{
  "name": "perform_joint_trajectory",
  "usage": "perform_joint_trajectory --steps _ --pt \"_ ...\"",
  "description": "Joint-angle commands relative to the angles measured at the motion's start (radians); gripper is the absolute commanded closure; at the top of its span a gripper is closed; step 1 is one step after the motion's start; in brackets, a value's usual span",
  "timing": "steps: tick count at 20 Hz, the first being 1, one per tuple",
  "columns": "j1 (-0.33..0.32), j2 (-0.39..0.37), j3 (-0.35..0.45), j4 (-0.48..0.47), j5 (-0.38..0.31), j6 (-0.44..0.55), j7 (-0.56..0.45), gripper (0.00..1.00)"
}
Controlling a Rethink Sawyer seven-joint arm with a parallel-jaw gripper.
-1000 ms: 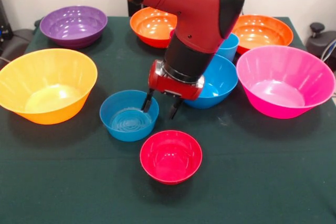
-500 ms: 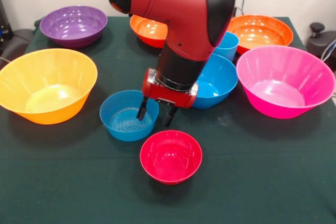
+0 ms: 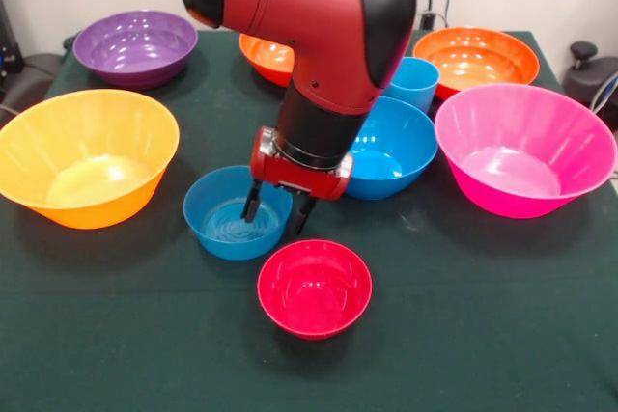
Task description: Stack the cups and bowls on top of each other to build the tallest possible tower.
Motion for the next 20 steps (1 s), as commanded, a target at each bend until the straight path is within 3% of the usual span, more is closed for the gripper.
perform_joint_trajectory --steps 1,12,20 --pt "-0.024 0.028 0.17 -0.013 -0.058 0.067 -0.147 1.0" --pt "-0.033 0.032 0.188 -0.034 -0.048 0.101 -0.138 1.0" --pt "-0.012 -0.02 0.163 -0.014 -0.039 0.164 -0.112 1.0"
